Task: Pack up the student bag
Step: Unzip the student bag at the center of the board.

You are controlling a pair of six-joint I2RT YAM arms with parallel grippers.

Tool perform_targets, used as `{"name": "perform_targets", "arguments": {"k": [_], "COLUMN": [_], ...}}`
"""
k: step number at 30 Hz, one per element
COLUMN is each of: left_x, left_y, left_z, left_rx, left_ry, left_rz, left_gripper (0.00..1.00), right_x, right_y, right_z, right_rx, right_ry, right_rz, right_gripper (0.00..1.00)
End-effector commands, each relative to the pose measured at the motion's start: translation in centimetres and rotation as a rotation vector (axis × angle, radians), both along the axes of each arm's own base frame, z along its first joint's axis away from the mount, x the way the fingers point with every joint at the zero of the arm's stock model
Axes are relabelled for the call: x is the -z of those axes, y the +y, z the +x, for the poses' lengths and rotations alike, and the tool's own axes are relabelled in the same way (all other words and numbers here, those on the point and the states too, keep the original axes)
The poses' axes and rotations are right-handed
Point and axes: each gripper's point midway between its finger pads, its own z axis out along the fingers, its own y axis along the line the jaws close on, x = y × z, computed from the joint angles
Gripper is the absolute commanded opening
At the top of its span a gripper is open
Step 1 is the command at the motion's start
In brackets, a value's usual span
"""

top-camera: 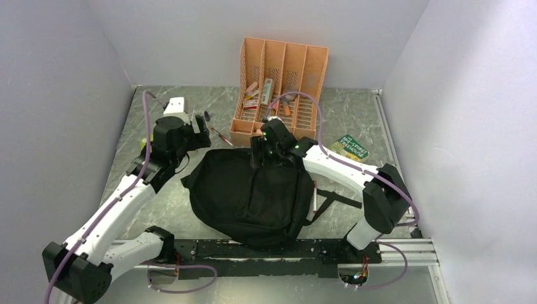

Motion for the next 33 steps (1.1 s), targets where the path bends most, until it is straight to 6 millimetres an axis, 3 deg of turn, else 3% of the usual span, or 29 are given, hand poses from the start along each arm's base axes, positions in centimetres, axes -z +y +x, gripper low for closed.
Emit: {"name": "perform_targets", "arguments": {"k": [1, 8, 12, 16, 23, 33], "left_x": [1.5, 3.3, 5.9, 7.3, 8.7, 10.8], "left_y": [-4.1, -10.2, -12.5, -14.1, -15.2, -16.6], "left_z": [0.4, 1.0, 1.3, 0.8, -0.2, -0.9], "left_rx": [0.14, 0.295, 0.301, 0.295, 0.27, 0.232], "left_ry": [0.064, 0.181, 0.279, 0.335, 0.374, 0.428], "left_rz": [-0.12, -0.368, -0.372, -0.333, -0.334, -0.317], "left_gripper": [0.9, 0.8, 0.77, 0.77, 0.76, 0.71], "right_x": [-0.1, 0.3, 0.7, 1.1, 1.7, 0.8], "right_y": [-0.4, -3.4, -3.4, -3.0, -2.8, -4.0], "right_z": [-0.9, -1.4, -1.9, -2.7, -3.3, -2.9], "right_rx": [0.064, 0.178, 0.191, 0.177, 0.157, 0.231], "right_ry": [0.003, -0.066, -0.061, -0.041, -0.022, -0.071], "right_rz": [0.065, 0.088, 0.138, 0.191, 0.2, 0.231], "right_gripper": [0.79, 0.77, 0.75, 0.74, 0.73, 0.66]}}
